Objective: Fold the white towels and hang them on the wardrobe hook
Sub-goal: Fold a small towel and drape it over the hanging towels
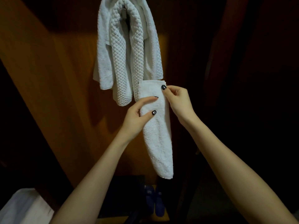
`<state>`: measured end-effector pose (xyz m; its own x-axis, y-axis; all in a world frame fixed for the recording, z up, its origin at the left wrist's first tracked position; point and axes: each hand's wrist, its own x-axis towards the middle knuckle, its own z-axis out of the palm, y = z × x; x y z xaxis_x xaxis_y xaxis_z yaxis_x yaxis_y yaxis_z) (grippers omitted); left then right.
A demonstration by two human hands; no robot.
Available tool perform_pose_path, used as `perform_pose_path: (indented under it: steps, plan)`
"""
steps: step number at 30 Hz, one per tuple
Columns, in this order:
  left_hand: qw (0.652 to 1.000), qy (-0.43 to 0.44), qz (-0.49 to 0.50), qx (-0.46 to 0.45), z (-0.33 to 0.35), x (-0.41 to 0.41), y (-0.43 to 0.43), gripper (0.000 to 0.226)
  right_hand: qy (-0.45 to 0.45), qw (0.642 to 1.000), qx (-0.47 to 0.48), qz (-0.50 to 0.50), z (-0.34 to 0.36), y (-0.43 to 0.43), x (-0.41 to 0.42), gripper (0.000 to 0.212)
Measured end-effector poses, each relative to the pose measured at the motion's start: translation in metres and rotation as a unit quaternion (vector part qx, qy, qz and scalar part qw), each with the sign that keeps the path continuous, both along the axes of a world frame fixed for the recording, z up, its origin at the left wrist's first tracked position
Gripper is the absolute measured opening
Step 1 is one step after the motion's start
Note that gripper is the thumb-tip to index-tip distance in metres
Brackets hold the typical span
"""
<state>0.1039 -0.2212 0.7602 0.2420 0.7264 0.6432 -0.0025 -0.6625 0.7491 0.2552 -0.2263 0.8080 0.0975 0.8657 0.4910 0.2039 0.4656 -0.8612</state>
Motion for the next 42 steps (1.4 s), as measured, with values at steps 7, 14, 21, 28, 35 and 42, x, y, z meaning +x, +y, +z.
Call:
perform_pose_path:
  steps: [7, 14, 21, 28, 35, 42]
  plan:
    - [0.992, -0.097, 0.079, -0.017, 0.01, 0.003, 0.012, 0.04, -0.016, 0.999, -0.023, 0.025, -0.035, -0.014, 0.017, 0.004]
    - [0.985, -0.157, 0.033, -0.065, 0.012, 0.013, 0.011, 0.038, -0.038, 0.993, -0.063, 0.09, -0.047, -0.027, 0.022, 0.017]
    - [0.986, -0.105, 0.126, 0.005, 0.018, 0.021, 0.005, 0.036, -0.104, 0.992, 0.056, -0.05, -0.057, -0.034, 0.015, 0.006]
    - [0.984, -0.154, 0.076, -0.04, 0.018, 0.018, 0.006, 0.04, 0.055, 0.986, -0.054, 0.146, -0.056, -0.037, 0.023, 0.009]
    - [0.957, -0.235, -0.042, -0.165, 0.024, 0.018, 0.001, 0.041, 0.085, 0.971, -0.078, 0.21, -0.051, -0.038, 0.028, 0.011]
    - [0.969, -0.111, -0.092, -0.202, 0.005, 0.014, 0.007, 0.036, 0.062, 0.993, -0.025, 0.093, -0.047, -0.032, 0.028, 0.008]
